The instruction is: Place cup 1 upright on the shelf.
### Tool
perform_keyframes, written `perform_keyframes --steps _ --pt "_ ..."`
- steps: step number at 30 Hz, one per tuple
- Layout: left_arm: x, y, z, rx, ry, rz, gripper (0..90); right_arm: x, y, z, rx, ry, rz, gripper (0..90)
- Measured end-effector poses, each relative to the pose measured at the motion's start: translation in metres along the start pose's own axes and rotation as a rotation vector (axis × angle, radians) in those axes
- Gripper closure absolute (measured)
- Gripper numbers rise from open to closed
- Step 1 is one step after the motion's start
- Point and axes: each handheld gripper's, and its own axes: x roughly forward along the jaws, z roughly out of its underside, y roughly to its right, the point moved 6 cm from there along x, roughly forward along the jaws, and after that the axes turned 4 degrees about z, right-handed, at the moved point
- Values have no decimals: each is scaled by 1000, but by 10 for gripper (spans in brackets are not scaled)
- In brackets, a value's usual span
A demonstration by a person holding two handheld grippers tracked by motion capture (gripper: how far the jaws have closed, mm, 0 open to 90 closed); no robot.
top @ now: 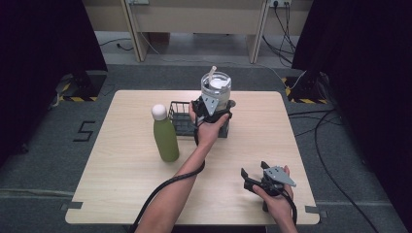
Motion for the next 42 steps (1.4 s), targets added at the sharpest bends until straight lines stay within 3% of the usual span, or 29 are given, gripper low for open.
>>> perform_keyframes --steps 17,22,42 --pt "-16 -2 1 12 -3 1 3 0 0 0 0 -2 0 155" --pt "-22 -2 -1 39 -2 -2 4 0 0 0 -1 -2 0 155" --pt "-46 -2 7 44 -22 17 9 0 0 0 4 -5 0 155"
